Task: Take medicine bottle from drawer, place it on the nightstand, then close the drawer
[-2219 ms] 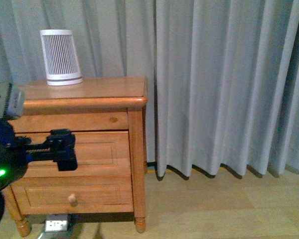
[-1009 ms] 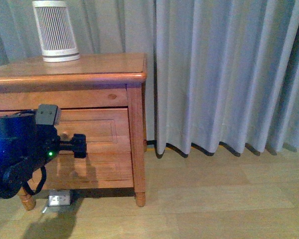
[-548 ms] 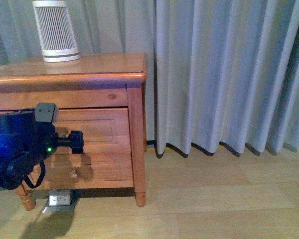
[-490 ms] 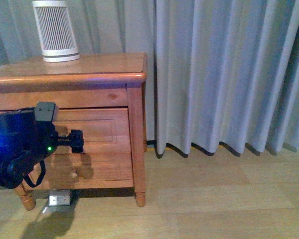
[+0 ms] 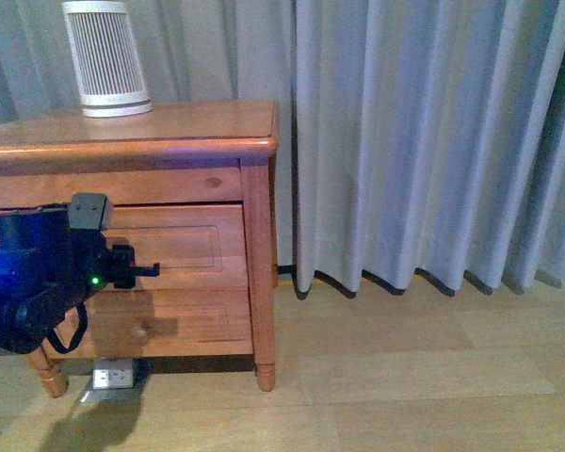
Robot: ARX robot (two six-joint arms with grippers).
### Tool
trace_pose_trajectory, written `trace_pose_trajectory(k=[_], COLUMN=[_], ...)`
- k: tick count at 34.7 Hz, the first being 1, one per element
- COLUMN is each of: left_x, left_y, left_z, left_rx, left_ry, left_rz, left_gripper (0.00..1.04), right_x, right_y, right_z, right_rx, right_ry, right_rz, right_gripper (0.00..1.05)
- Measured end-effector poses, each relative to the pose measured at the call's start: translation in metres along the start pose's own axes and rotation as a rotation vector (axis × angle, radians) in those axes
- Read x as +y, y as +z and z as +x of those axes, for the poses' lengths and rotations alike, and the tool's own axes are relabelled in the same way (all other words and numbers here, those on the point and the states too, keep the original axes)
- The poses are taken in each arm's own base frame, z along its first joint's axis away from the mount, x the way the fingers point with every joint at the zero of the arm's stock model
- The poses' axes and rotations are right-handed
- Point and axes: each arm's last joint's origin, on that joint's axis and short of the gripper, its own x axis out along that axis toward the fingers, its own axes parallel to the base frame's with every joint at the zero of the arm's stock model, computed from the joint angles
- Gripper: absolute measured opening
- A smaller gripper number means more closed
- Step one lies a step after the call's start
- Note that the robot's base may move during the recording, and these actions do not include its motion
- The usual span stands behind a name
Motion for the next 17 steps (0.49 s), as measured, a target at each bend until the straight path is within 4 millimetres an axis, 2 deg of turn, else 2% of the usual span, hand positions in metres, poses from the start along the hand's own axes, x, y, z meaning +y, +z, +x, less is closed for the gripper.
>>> trace_pose_trajectory(k=[13,17], left_x=[-0.001,-0.004], left_y=[-0.003,-0.006], left_z=[-0.002,-0.014], left_rx=[0.001,0.01], left_ry=[-0.002,-0.009], left_rz=[-0.005,-0.011], left_gripper=[0.23,0.23], right_x=[0.0,0.0], right_y=[0.0,0.0], right_z=[0.0,0.0], right_rx=[0.0,0.0], right_ry=[0.0,0.0], right_rz=[0.0,0.0], right_gripper=[0.98,0.98])
